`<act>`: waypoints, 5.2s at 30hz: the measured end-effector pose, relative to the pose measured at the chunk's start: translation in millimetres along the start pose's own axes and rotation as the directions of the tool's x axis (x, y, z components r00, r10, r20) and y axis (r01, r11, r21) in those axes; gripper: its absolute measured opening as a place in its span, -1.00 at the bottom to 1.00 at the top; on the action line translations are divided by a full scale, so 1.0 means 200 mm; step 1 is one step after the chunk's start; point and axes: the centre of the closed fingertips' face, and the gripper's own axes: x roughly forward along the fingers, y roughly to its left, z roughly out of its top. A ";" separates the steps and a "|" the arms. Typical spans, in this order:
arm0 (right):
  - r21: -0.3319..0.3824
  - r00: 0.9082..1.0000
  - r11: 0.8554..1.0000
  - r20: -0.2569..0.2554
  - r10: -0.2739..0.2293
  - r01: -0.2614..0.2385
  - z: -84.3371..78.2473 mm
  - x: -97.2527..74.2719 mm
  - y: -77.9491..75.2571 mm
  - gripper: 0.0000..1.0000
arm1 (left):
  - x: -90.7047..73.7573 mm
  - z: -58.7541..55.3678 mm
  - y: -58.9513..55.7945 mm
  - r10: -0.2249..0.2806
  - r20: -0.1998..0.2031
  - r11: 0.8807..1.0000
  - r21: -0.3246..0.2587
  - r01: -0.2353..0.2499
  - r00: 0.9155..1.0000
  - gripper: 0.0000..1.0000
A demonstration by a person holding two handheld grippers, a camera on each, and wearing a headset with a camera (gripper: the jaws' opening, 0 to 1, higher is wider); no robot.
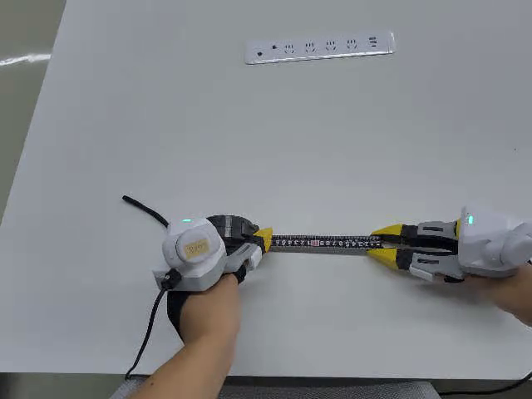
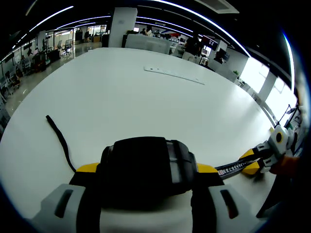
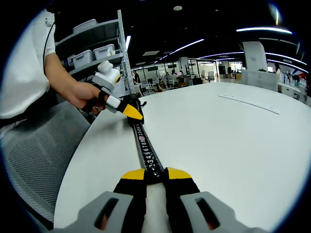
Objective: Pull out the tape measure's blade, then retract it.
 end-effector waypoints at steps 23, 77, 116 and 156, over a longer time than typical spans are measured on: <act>-0.021 1.000 1.000 0.001 0.016 -0.016 0.02 0.08 0.02 -0.75 | 0.00 0.00 0.00 0.003 0.003 1.000 -0.006 -0.003 1.000 0.45; -0.081 0.998 0.995 0.001 0.066 -0.066 0.10 0.39 0.07 -0.75 | 0.00 0.00 0.00 0.002 -0.002 1.000 -0.009 -0.002 1.000 0.45; -0.102 0.996 0.991 0.000 0.091 -0.091 0.18 0.59 0.15 -0.75 | 0.00 0.00 0.00 0.002 0.000 1.000 -0.010 -0.002 1.000 0.45; -0.134 0.994 0.985 -0.006 0.110 -0.109 0.24 0.75 0.20 -0.75 | 0.00 0.01 0.01 0.000 0.008 0.999 -0.045 0.001 1.000 0.45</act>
